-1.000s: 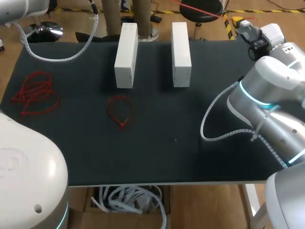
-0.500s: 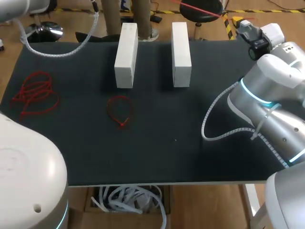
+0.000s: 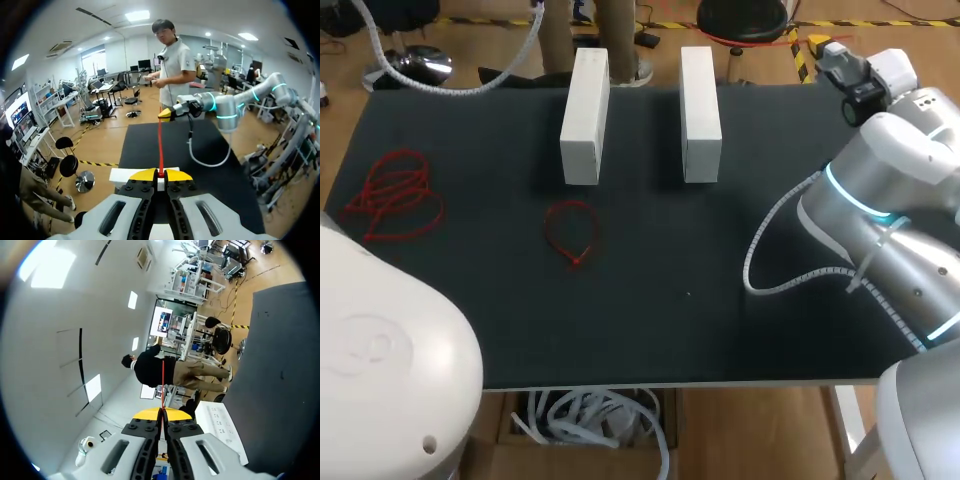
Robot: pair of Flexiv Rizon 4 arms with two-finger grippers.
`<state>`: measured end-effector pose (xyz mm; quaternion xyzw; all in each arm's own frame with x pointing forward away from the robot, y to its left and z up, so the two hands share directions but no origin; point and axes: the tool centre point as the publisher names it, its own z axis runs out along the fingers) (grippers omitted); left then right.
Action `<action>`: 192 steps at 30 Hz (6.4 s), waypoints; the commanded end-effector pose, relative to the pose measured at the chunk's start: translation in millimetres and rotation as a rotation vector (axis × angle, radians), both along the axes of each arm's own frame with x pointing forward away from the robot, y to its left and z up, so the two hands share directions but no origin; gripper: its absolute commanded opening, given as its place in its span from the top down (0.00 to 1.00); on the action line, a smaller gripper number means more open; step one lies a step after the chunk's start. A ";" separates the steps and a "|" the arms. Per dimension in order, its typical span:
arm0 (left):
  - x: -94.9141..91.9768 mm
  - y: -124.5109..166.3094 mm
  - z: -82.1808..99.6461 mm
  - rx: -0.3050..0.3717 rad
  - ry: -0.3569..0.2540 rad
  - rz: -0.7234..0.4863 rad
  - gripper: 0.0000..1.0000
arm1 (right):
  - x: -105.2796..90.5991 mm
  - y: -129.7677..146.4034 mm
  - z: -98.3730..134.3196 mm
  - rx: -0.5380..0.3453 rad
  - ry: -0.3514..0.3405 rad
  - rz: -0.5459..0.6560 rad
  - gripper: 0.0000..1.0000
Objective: Grab the tape and strap the tape.
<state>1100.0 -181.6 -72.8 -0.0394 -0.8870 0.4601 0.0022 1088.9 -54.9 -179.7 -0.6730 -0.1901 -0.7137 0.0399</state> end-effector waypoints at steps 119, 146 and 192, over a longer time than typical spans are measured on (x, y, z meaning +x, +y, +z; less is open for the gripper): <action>-8.2 -89.8 -22.1 0.775 -0.029 0.009 1.00 | 0.7 0.1 0.3 -0.001 0.003 -0.001 1.00; -8.2 -89.8 -22.1 0.775 -0.029 0.009 1.00 | 7.3 -10.4 19.8 -0.981 0.042 -0.036 1.00; -8.2 -89.8 -22.1 0.775 -0.029 0.009 1.00 | 5.2 -19.2 10.0 -1.536 0.125 0.147 1.00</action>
